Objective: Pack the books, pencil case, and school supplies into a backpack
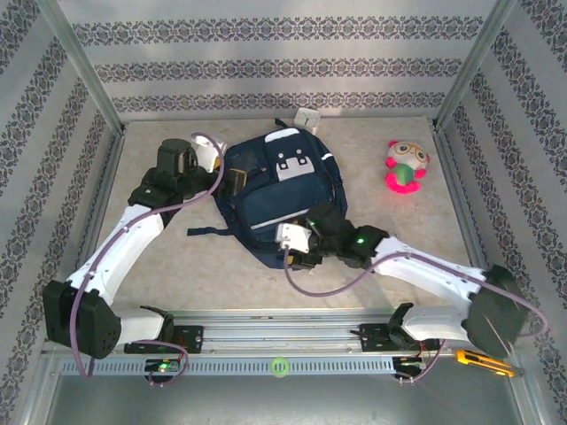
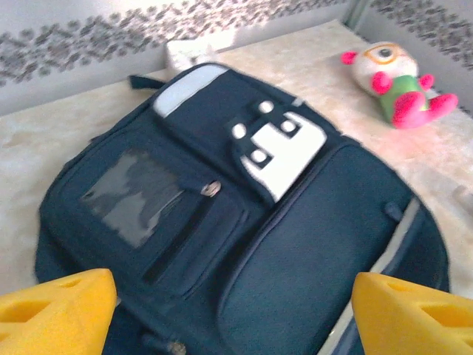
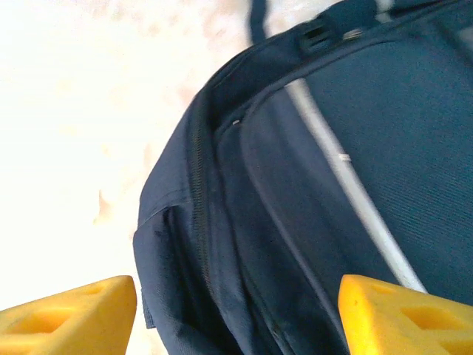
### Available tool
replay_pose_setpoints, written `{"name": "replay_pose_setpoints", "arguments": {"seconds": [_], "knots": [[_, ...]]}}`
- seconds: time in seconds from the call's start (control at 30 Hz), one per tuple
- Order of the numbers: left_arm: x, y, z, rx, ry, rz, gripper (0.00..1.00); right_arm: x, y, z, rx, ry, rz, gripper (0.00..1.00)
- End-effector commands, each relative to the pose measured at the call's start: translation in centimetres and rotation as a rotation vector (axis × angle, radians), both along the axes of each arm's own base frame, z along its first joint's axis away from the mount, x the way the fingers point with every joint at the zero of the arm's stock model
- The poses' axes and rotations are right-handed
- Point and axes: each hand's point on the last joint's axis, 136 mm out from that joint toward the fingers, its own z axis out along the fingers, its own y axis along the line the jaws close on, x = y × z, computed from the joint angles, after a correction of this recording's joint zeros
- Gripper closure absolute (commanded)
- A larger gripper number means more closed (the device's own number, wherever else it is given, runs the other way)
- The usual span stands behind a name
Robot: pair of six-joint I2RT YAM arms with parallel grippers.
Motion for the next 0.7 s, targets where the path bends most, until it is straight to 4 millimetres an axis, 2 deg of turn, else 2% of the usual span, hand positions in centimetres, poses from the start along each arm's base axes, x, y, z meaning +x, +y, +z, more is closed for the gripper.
{"name": "replay_pose_setpoints", "arguments": {"seconds": [0.0, 0.13, 0.2, 0.3, 0.4, 0.43, 0.53, 0.67], "knots": [[-1.3, 2.3, -3.4, 0.122, 0.069, 0.021, 0.17, 2.0, 1.1, -0.7, -0.089, -0.135, 0.105, 0.28], [-1.7, 3.6, -6.3, 0.251, 0.073, -0.057, 0.17, 2.6, 1.2, -4.2, -0.17, -0.115, 0.142, 0.33], [-2.0, 3.8, -8.3, 0.314, 0.084, -0.122, 0.17, 3.0, 0.8, -6.2, -0.22, -0.11, 0.14, 0.4], [-2.9, 3.5, -11.6, 0.424, 0.101, -0.275, 0.19, 3.7, 0.3, -7.9, -0.28, -0.124, 0.123, 0.69], [-3.2, 3.6, -14.6, 0.521, 0.115, -0.395, 0.19, 3.6, 0.8, -6.6, -0.242, -0.135, 0.132, 0.96], [-3.3, 3.6, -15.4, 0.554, 0.121, -0.442, 0.18, 3.4, 1.1, -5.8, -0.216, -0.144, 0.148, 1.0], [-3.3, 3.8, -17.1, 0.597, 0.137, -0.561, 0.18, 2.8, 1.2, -3.6, -0.174, -0.187, 0.19, 1.0], [-2.1, 4.0, -17.7, 0.572, 0.108, -0.636, 0.18, 2.2, 0.3, -2.0, -0.183, -0.241, 0.236, 1.0]]}}
